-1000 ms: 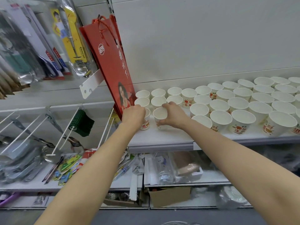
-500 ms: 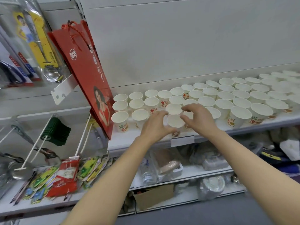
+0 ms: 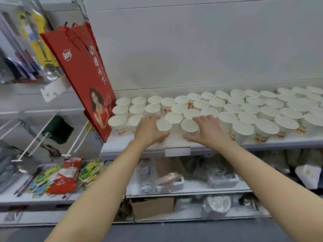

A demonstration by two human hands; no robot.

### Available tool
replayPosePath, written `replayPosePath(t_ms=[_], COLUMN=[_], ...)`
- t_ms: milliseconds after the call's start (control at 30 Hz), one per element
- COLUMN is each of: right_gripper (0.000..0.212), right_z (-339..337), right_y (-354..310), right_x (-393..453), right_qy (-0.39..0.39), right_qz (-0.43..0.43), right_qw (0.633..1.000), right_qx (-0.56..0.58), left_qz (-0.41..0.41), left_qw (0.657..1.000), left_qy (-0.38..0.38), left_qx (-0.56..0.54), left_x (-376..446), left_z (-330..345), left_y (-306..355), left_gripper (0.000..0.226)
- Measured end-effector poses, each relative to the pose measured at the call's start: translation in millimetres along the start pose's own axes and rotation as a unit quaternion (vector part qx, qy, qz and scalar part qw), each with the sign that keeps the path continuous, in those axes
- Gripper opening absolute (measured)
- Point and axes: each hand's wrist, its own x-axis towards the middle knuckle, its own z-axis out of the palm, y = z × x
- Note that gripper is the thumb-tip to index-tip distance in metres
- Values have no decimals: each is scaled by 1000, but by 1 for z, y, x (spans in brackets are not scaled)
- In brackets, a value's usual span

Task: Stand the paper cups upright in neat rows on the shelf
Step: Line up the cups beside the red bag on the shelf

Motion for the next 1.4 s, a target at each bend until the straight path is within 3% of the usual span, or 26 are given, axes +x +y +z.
replayPosePath(t_ms=[133,533,900,967,1067,1100,1167,1233,1333,1400], right_gripper=[79,76,74,75,77,78,81,81,77,76], right_z=[0,4,6,4,-2,-6,-13,-15,-18,-20], right_y=[2,-1,-12,-15,-18,-21,-34,-52,-72,-75], right_x=[7,15,17,17,13,12,10,7,6,7], right_qy=[-33,-22,-37,-39,-6,7,7,-10,-13,-44], right_qz=[-26,-27,-14,-8,2,5,-1,-12,-18,-9], right_qw=[998,994,996,996,1000,999,985,970,954,923], right_qx=[-56,-105,-82,-80,-25,33,170,244,300,382], left_qz=[-12,-10,45,61,114,141,181,171,106,68], left_qw=[999,977,969,977,986,984,979,973,969,967], left_qy=[22,29,24,40,112,110,34,-32,-2,14], left_qx=[30,212,243,202,52,0,-83,-152,-223,-247], left_x=[6,41,49,44,22,11,-13,-31,-40,-43], left_z=[-13,-7,1,-8,-19,-18,-11,-2,-1,-8], left_y=[-4,-6,-24,-24,-23,-22,-13,1,9,3], left_gripper=[73,79,90,94,85,83,89,97,93,89])
